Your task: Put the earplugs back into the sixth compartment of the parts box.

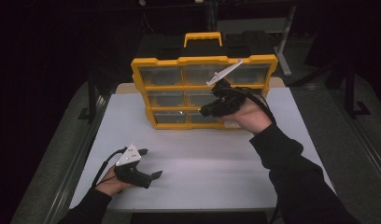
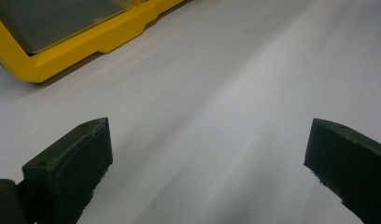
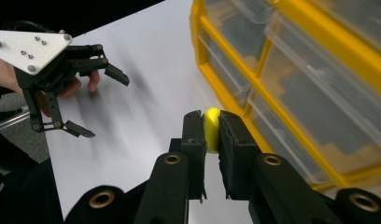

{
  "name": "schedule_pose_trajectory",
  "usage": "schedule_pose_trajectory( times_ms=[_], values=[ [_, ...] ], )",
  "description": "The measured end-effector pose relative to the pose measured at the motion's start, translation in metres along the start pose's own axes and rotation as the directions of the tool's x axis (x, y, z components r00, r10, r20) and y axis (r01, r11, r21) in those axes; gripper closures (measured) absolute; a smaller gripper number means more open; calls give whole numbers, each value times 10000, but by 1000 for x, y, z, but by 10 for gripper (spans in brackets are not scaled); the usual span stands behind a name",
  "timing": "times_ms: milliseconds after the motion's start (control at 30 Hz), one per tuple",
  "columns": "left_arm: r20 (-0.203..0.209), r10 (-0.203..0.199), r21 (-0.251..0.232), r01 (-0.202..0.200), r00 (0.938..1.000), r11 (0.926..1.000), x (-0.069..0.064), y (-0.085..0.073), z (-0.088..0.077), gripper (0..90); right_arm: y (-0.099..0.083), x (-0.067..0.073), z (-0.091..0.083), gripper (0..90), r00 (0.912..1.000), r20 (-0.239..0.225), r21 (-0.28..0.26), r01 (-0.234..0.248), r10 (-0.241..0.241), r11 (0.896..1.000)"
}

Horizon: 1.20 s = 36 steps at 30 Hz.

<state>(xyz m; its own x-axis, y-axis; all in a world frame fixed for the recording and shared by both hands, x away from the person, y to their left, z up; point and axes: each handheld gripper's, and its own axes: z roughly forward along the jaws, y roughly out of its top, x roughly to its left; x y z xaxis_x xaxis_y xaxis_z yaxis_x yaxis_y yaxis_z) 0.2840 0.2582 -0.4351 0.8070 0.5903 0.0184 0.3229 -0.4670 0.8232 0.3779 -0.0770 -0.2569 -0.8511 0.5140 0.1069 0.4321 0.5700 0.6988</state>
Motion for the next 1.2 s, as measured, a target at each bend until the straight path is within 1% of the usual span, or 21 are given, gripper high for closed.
schedule_pose_trajectory(
  times_ms=[67, 300, 500, 667, 767, 900, 1200],
  values=[
    [28, -16, -18, 16, 10000, 10000, 0, 0, 0, 3, -1, -3, -5, 797, 10000, 63, -51, 6, -5, 10000],
    [44, -5, -19, 5, 10000, 10000, 0, 0, 0, 4, -7, -17, -26, 797, 9984, 500, -111, -249, 254, 9996],
    [34, -14, -16, 14, 10000, 10000, 0, 0, 0, 4, -15, -27, -41, 797, 9951, 862, -163, -475, 488, 9987],
    [42, -34, 2, 34, 10000, 10000, 0, 0, 0, 4, -23, -38, -52, 797, 9909, 1183, -181, -623, 640, 9979],
    [26, -26, 27, 26, 10000, 10000, 0, 0, 0, 4, -28, -44, -56, 797, 9876, 1345, -148, -797, 810, 9967],
    [25, -27, 34, 27, 10000, 10000, -1, 0, 0, 4, -34, -50, -59, 797, 9848, 1476, -66, -914, 914, 9958],
    [21, -61, 10, 61, 10000, 10000, -1, -1, 1, 3, -45, -65, -58, 796, 9770, 1769, 268, -1254, 1187, 9918]
  ],
)
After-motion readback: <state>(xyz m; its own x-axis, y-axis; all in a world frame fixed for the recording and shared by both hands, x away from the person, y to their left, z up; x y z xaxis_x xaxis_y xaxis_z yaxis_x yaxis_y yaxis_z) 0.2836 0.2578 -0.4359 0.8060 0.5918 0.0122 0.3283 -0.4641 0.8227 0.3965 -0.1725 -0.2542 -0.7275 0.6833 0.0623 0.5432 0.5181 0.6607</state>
